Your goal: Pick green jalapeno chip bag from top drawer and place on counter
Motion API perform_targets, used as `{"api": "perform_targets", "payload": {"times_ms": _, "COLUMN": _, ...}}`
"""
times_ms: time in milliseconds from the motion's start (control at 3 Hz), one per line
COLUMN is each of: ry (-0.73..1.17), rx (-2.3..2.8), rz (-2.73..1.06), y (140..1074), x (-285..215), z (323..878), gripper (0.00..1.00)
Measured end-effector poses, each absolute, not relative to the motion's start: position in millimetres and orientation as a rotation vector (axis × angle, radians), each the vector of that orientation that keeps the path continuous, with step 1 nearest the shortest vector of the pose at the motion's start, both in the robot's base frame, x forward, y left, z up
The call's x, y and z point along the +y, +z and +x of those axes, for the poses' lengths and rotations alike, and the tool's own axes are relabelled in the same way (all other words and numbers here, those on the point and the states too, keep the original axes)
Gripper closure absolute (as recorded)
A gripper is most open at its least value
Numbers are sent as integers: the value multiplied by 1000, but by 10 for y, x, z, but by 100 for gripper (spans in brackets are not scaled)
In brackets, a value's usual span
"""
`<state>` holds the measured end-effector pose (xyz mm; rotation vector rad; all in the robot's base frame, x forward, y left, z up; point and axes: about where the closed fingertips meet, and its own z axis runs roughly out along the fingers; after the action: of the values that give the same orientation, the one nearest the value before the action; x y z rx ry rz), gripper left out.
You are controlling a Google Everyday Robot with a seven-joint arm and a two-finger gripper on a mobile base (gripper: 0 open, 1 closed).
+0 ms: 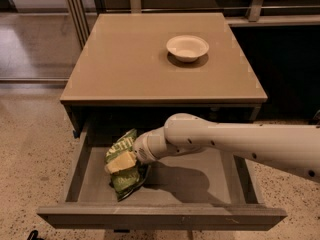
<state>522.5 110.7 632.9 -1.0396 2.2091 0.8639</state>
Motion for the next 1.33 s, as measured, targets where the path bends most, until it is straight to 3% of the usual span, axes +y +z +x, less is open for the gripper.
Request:
{"api": "perform_targets", "payload": {"times_ms": 1000, "ry": 864, "rx": 2209, "rz": -1040, "y": 6329, "x": 1108, "z": 5224, "gripper": 89}}
{"api": "perform_targets", "payload": {"times_ms": 1333, "ry": 848, "rx": 2209, "rz": -1044, "y": 6378, "x": 1111, "z": 5178, "gripper": 100}}
